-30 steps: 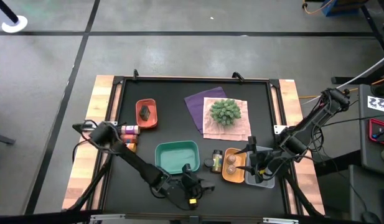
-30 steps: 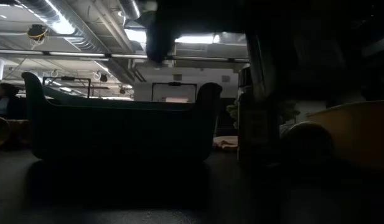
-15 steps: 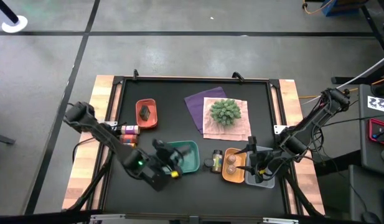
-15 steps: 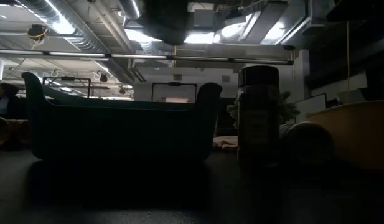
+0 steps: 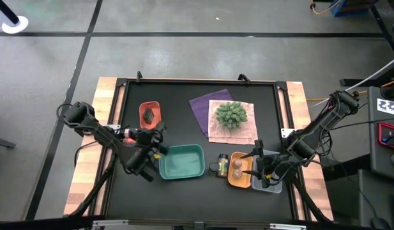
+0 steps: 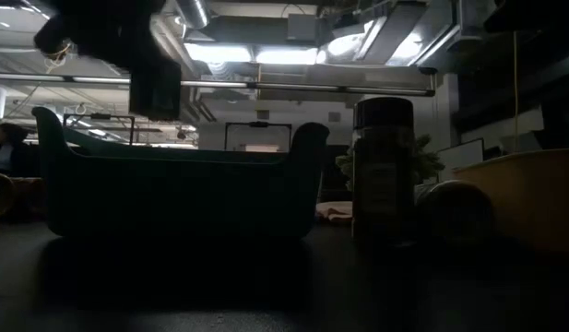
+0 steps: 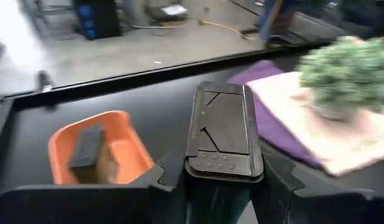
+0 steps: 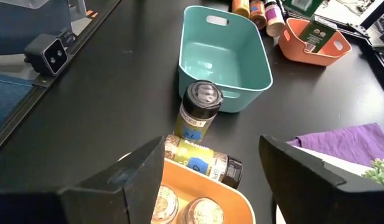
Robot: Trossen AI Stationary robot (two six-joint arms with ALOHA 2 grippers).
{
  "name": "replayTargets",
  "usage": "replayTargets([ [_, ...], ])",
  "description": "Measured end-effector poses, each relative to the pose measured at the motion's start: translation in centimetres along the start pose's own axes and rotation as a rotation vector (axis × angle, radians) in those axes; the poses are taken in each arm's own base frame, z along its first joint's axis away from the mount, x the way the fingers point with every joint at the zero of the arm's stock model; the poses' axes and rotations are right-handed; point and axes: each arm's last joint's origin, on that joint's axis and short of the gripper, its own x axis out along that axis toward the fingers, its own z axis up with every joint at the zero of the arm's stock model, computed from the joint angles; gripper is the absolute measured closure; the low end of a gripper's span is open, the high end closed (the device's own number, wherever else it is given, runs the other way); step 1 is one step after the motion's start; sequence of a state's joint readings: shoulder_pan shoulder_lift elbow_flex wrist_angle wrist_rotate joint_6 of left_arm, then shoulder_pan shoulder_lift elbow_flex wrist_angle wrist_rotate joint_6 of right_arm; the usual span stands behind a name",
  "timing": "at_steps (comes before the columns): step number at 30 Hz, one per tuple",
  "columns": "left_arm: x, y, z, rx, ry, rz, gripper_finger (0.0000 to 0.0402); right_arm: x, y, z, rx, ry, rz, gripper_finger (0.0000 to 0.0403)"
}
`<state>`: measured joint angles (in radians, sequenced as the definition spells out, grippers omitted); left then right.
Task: Sort spices by type
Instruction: Put the green seasoning can into the orange bin
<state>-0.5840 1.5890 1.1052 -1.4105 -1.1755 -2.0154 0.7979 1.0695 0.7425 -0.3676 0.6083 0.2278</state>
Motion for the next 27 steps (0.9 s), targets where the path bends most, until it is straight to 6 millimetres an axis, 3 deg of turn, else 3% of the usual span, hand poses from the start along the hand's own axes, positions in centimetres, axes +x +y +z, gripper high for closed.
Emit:
replayTargets([
  [12, 5.1, 5.0, -4.3, -0.055, -0.063, 0.180, 0.0288, 0.0, 0.0, 0.0, -0.001, 0.000, -0.001, 0.0143],
  [27, 8.5, 5.4, -5.6, -0.017, -0.085, 0.210, 0.0285, 0.0, 0.0, 0.0, 0.001, -0.003, -0.004, 0.0143],
])
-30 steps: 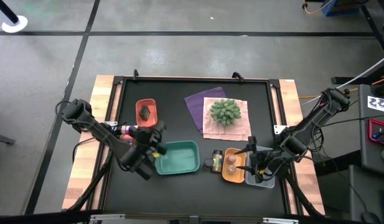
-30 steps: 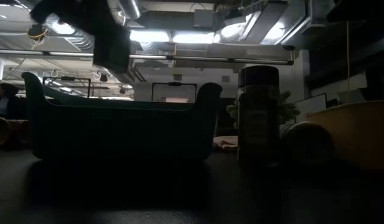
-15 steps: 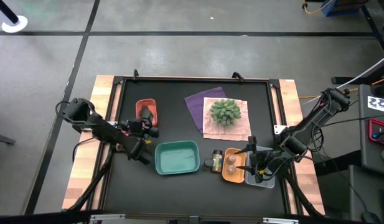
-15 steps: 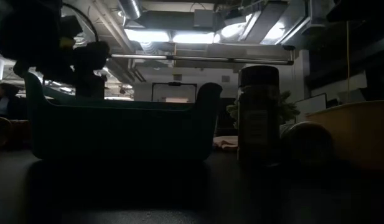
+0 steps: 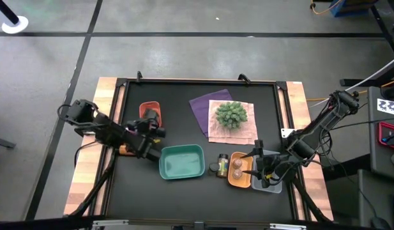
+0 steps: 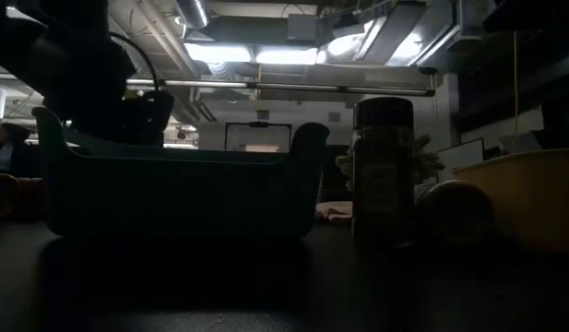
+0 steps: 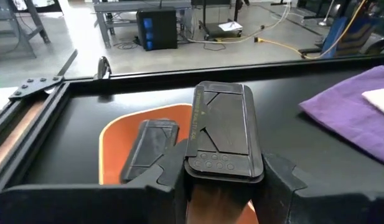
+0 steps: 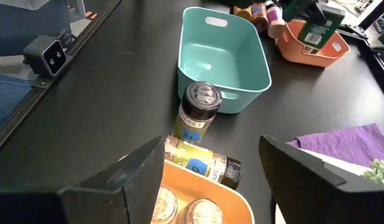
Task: Sort spices by type
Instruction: Put the green seasoning can into the orange bin
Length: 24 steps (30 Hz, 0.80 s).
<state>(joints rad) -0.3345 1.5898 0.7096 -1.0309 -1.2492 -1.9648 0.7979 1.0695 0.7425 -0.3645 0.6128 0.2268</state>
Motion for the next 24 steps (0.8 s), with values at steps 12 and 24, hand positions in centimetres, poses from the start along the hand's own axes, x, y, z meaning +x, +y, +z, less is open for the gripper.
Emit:
replayTargets([
  [12, 1.8, -0.3, -0.1, 0.049, 0.018, 0.055, 0.0266, 0.0, 0.0, 0.0, -0.001, 0.001, 0.000, 0.0143],
  [24, 2.5, -0.4, -0.1, 0.037, 0.100, 0.096, 0.0258, 0.0, 0.0, 0.0, -0.002, 0.003, -0.001, 0.0143],
])
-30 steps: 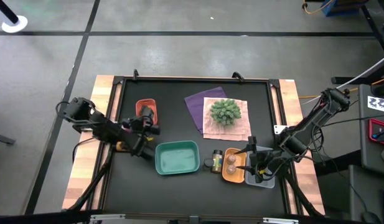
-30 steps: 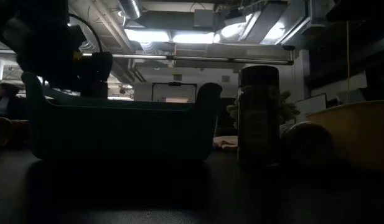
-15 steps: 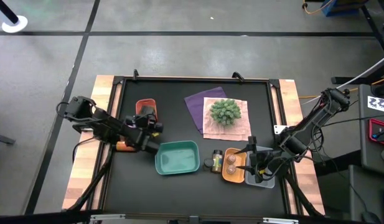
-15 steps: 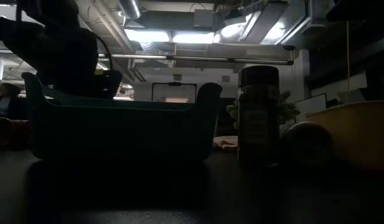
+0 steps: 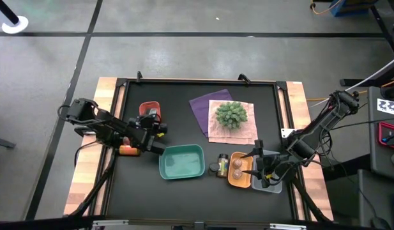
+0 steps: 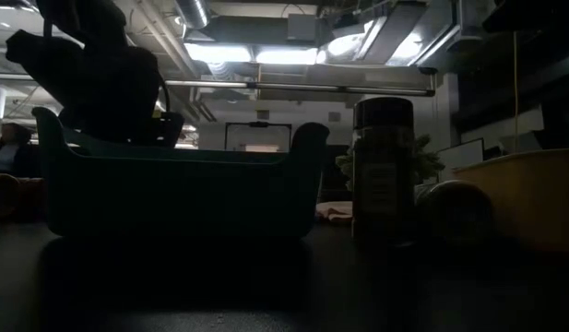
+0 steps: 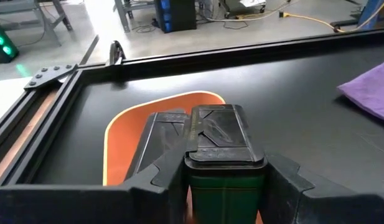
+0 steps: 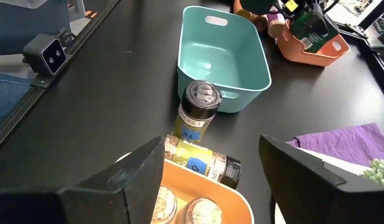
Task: Sort spices by type
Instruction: Put the green seasoning can into the orange bin
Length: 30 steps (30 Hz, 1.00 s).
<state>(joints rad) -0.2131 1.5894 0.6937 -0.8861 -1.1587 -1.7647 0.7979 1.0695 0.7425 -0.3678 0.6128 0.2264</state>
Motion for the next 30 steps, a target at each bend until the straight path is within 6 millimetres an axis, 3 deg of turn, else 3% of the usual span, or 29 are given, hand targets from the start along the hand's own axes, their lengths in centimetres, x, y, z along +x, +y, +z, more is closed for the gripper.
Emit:
replayTargets([
  [20, 0.11, -0.11, 0.03, 0.024, -0.010, -0.003, 0.0257, 0.00, 0.00, 0.00, 0.000, 0.000, 0.000, 0.0143],
  [30, 0.14, -0.11, 0.03, 0.019, -0.012, -0.003, 0.0201, 0.00, 0.00, -0.01, 0.000, 0.001, 0.000, 0.0143],
])
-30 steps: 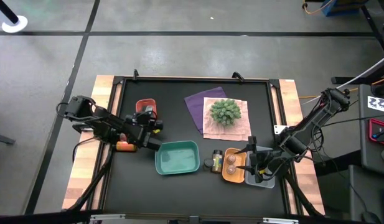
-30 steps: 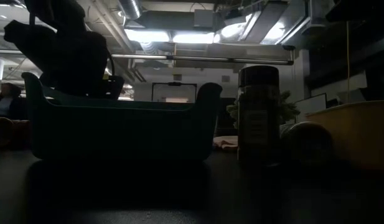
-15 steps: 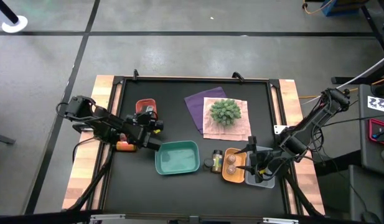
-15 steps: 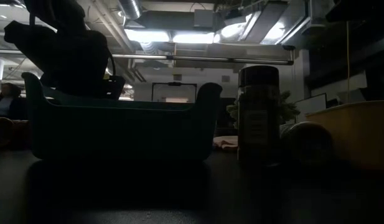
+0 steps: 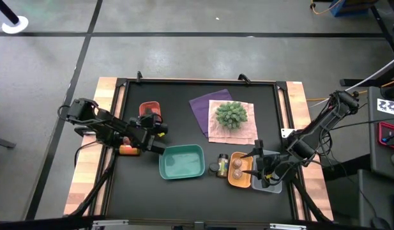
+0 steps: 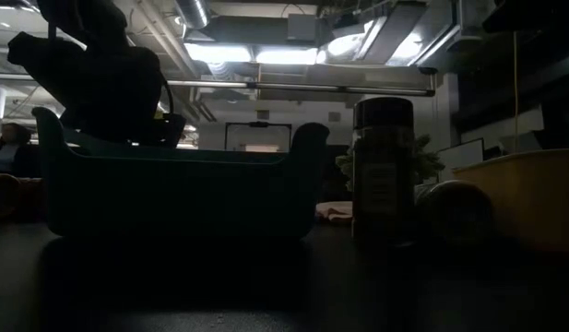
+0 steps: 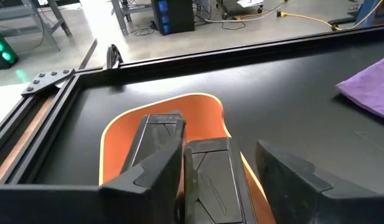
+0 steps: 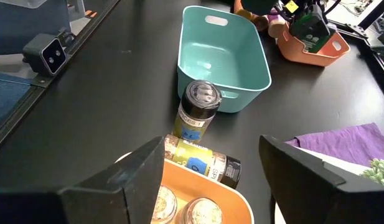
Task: Sort spices by type
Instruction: Put the green seasoning can into the orange bin, then put the yellow seasoning bottle into the blue bin
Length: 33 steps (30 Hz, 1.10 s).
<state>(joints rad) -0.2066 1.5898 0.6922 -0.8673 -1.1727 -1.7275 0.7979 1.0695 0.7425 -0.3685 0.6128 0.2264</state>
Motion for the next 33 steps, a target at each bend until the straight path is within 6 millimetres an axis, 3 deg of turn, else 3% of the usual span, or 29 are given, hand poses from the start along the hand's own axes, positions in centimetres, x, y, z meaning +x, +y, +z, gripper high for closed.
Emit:
replayTargets([
  [10, -0.8, -1.3, 1.0, 0.080, 0.070, -0.025, 0.0192, 0.0, 0.0, 0.0, 0.000, 0.000, 0.000, 0.0143],
  [22, -2.4, -3.9, 4.3, 0.223, 0.113, -0.073, 0.0192, 0.0, 0.0, 0.0, 0.000, 0.000, 0.000, 0.0143],
  [33, -4.9, -5.2, 7.7, 0.538, 0.547, -0.191, 0.0192, 0.0, 0.0, 0.0, 0.000, 0.000, 0.000, 0.0143],
])
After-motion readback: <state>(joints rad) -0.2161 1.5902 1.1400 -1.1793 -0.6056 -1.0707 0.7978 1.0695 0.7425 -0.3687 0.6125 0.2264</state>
